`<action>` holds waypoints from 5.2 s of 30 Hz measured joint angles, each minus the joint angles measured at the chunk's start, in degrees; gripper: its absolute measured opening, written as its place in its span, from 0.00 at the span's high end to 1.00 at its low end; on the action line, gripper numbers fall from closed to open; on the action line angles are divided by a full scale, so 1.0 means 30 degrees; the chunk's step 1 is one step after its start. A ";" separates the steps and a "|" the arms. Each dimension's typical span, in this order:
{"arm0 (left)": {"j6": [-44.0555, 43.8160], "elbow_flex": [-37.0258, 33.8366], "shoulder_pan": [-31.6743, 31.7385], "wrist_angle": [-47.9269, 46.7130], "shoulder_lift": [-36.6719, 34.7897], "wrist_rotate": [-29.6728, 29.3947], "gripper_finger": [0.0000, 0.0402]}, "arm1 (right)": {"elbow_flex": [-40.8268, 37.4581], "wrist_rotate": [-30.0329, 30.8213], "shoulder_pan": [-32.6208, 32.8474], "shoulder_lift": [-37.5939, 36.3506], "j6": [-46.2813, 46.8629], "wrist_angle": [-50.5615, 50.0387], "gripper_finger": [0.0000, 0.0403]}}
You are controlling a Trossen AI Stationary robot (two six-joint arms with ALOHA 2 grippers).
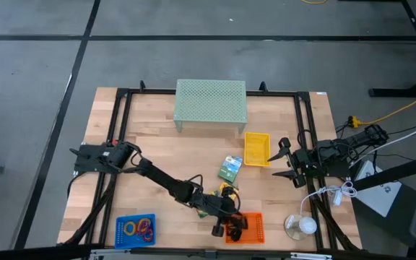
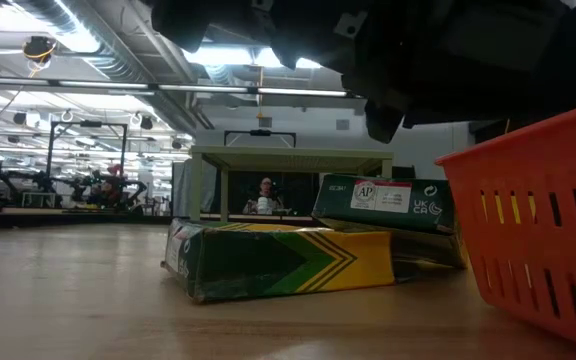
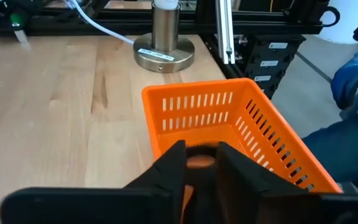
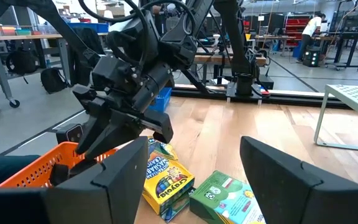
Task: Pick & Place Office Desk Supplies
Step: Put the black rubber band into the orange bin, then put the box of crayons into the yellow bin, then adjust the shelf
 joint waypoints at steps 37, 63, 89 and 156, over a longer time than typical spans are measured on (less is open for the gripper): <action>0.4172 -0.0442 -0.1394 -0.3279 -0.3558 -0.2641 0.64 | -0.0007 0.0482 -0.0005 0.0000 -0.0762 0.0566 0.37; 0.0371 -1.8807 -0.1962 0.9585 -1.2284 -0.6417 0.64 | 0.0000 0.6765 -0.3746 0.4564 0.2799 0.7529 0.37; 0.4965 -1.8850 0.4415 0.5244 -1.7383 0.2007 0.64 | 1.0622 0.2697 -0.6498 2.2965 0.1151 1.1635 0.37; 0.6799 -1.8848 0.3424 -0.4488 -2.4800 0.0661 0.64 | 1.9886 -0.4613 -0.9631 3.0301 0.7247 -1.2639 0.37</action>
